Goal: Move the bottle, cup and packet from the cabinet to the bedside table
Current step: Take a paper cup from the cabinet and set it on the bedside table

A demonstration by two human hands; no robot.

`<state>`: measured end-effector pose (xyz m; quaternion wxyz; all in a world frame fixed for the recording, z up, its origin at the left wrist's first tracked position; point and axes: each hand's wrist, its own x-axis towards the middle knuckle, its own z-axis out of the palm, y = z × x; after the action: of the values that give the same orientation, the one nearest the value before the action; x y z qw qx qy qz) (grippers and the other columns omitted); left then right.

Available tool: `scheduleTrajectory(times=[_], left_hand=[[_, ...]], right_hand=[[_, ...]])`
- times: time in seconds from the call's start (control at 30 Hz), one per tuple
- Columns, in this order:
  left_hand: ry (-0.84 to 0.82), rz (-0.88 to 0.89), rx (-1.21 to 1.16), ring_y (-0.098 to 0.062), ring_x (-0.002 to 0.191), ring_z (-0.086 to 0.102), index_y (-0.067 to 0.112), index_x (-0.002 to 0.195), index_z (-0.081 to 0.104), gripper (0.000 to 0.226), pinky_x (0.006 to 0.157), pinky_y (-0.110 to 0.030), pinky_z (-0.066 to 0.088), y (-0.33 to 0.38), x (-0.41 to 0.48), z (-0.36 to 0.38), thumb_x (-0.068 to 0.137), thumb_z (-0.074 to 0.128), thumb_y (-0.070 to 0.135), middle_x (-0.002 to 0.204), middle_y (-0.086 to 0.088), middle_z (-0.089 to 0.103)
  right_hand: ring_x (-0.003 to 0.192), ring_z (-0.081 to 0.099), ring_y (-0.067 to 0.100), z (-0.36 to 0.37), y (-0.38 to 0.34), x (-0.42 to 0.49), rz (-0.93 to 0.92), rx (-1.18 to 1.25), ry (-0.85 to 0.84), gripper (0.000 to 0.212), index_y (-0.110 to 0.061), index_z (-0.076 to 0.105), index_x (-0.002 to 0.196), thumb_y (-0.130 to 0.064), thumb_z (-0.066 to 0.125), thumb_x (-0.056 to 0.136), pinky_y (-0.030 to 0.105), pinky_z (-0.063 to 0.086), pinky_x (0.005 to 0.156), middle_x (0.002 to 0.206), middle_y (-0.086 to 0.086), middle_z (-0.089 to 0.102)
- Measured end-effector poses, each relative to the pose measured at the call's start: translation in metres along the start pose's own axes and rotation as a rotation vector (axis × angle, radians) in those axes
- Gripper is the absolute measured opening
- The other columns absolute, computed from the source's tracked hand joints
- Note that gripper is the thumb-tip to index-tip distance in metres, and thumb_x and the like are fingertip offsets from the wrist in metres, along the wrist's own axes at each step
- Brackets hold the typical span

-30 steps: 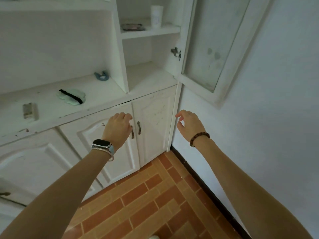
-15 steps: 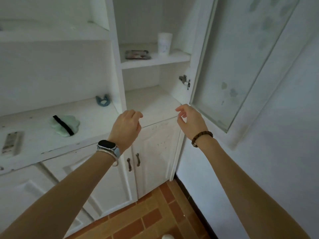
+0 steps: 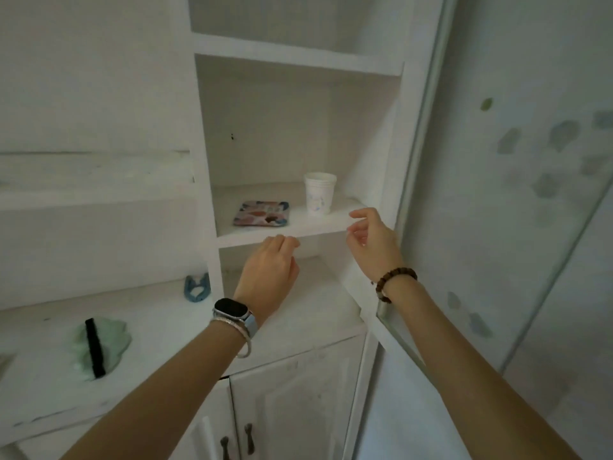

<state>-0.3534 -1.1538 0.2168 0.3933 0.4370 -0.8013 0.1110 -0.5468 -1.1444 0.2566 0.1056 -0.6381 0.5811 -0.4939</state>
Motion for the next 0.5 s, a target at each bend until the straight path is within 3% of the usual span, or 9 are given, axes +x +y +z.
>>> scheduleTrajectory(times=[0.1, 0.2, 0.5], left_hand=[[0.008, 0.012, 0.039, -0.031, 0.087, 0.057, 0.004, 0.107, 0.059, 0.025, 0.074, -0.041, 0.048, 0.000, 0.028, 0.012, 0.082, 0.057, 0.004, 0.094, -0.014, 0.063], [0.022, -0.027, 0.099, -0.031, 0.085, 0.059, 0.003, 0.106, 0.060, 0.026, 0.076, -0.040, 0.048, -0.004, 0.053, 0.025, 0.080, 0.061, 0.007, 0.093, -0.013, 0.064], [-0.132, -0.118, 0.178, -0.028, 0.110, 0.051, 0.006, 0.120, 0.050, 0.039, 0.095, -0.037, 0.039, -0.023, 0.105, 0.063, 0.091, 0.045, 0.031, 0.118, -0.011, 0.057]], right_hand=[[0.093, 0.060, 0.015, 0.004, 0.001, 0.029, 0.016, 0.055, -0.008, 0.040, -0.017, 0.043, 0.130, -0.012, 0.055, 0.092, 0.020, 0.045, 0.078, 0.108, 0.002, 0.061], [0.102, 0.058, 0.015, 0.012, 0.003, 0.057, 0.023, 0.100, -0.045, 0.052, -0.016, 0.036, 0.138, -0.014, 0.058, 0.091, 0.023, 0.046, 0.085, 0.120, 0.004, 0.057], [0.125, 0.049, 0.018, 0.037, 0.010, 0.127, 0.064, 0.117, -0.126, 0.081, -0.015, 0.025, 0.147, -0.026, 0.073, 0.083, 0.027, 0.041, 0.097, 0.142, 0.006, 0.047]])
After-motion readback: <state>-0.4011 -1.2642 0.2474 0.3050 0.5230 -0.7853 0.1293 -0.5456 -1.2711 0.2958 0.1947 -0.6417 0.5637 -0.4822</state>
